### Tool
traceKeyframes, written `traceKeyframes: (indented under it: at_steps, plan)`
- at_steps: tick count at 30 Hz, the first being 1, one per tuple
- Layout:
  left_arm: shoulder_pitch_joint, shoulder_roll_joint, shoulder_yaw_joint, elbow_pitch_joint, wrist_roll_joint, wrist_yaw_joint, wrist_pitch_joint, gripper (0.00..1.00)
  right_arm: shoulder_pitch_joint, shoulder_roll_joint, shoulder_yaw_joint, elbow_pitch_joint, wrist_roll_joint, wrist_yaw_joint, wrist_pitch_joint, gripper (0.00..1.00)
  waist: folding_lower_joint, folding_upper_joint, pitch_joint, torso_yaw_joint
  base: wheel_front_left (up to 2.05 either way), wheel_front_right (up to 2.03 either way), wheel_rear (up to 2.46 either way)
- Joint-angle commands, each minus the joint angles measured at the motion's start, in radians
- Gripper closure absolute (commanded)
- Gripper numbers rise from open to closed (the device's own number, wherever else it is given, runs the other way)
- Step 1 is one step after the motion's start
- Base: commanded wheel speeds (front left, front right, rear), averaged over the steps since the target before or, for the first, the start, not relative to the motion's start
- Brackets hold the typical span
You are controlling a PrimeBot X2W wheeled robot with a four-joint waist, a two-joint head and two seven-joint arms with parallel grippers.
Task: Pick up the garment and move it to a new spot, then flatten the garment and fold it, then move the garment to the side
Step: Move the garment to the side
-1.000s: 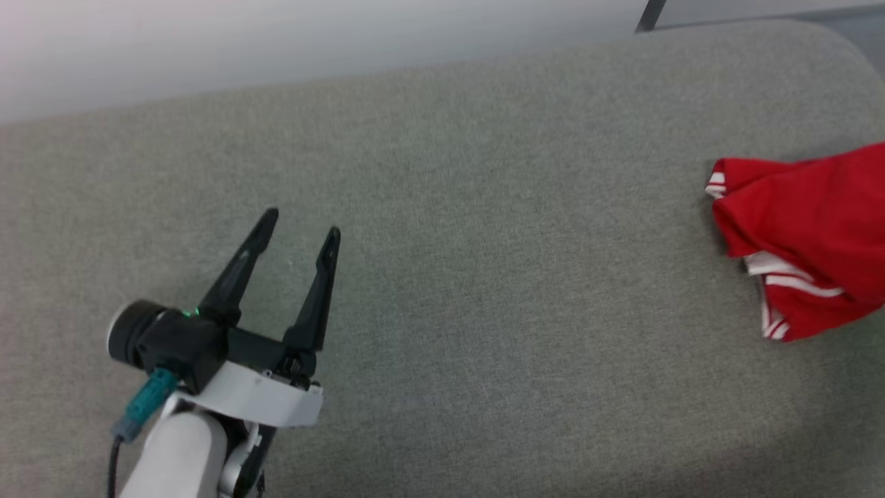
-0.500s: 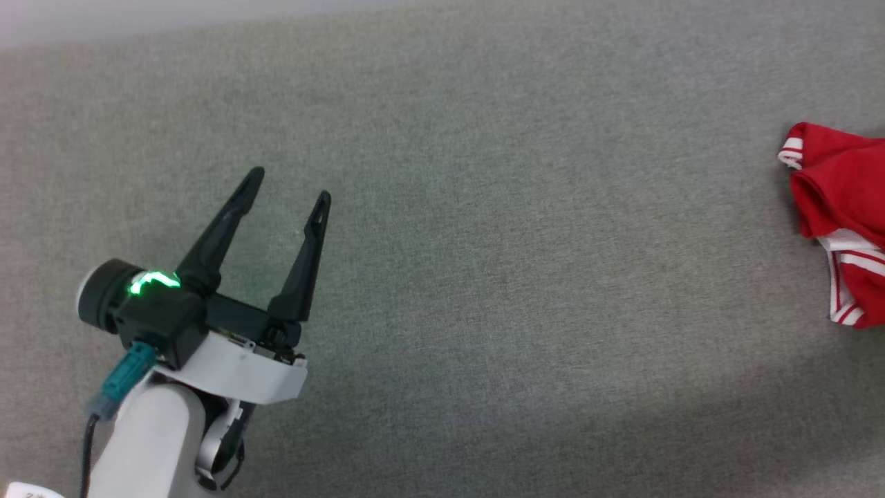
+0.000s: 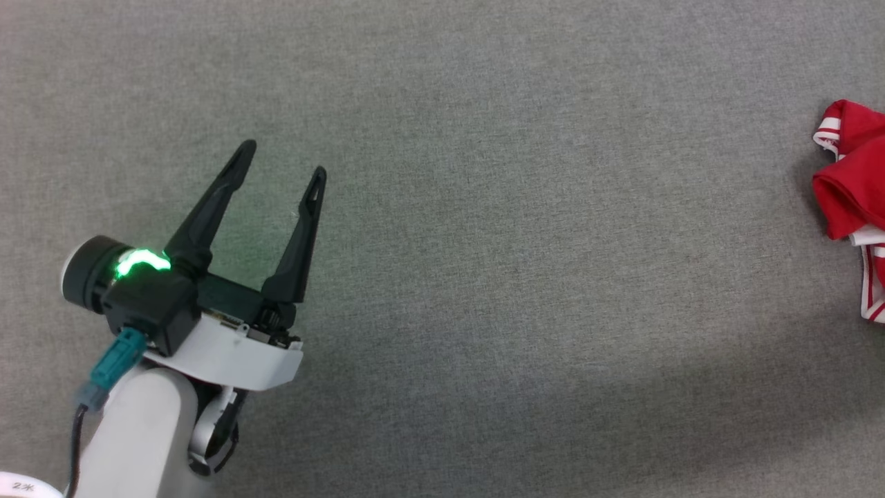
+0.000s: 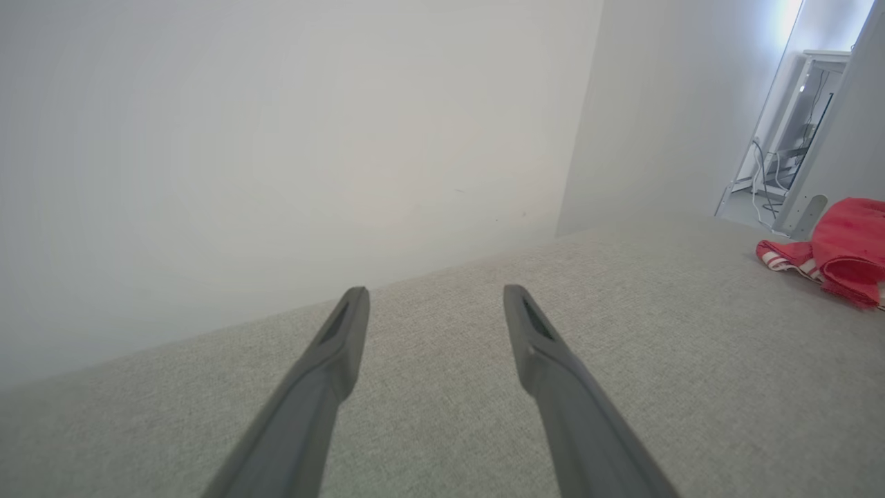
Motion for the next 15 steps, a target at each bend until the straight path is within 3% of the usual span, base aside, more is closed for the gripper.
traceKeyframes:
  at_steps: [1,2,3,4,5,15]
  plan:
    - [-0.012,0.002,-0.001,-0.003,0.007,0.005,-0.002,0.0,-0.009,0.005,0.002,0.002,-0.008,-0.001,-0.005,1.0,0.0,0.0,-0.001,-0.001,0.0,0.0,0.0]
    - [-0.012,0.0,-0.005,-0.001,0.006,0.006,-0.003,0.0,-0.014,0.006,0.002,0.011,-0.01,-0.001,-0.009,0.76,0.0,0.0,-0.003,-0.003,0.0,0.0,0.0]
    - [-0.012,0.0,-0.005,-0.001,0.006,0.006,-0.003,0.0,-0.014,0.006,0.002,0.011,-0.01,-0.001,-0.009,0.76,0.0,0.0,-0.003,-0.003,0.0,0.0,0.0]
    - [-0.013,-0.002,-0.007,0.002,0.005,0.005,-0.005,0.0,-0.017,0.004,-0.001,0.015,-0.007,-0.001,-0.011,0.53,0.0,0.0,-0.006,-0.003,0.0,0.0,0.0]
    - [-0.012,-0.004,-0.008,0.005,0.003,0.005,-0.006,0.0,-0.018,0.005,-0.003,0.019,-0.002,-0.001,-0.01,0.02,0.0,0.0,-0.01,-0.004,0.0,0.0,0.0]
    - [0.029,-0.031,-0.029,0.062,-0.023,0.005,-0.031,0.0,0.005,-0.016,0.027,0.001,0.038,-0.001,-0.036,0.0,0.0,0.0,-0.099,-0.003,0.0,0.0,0.0]
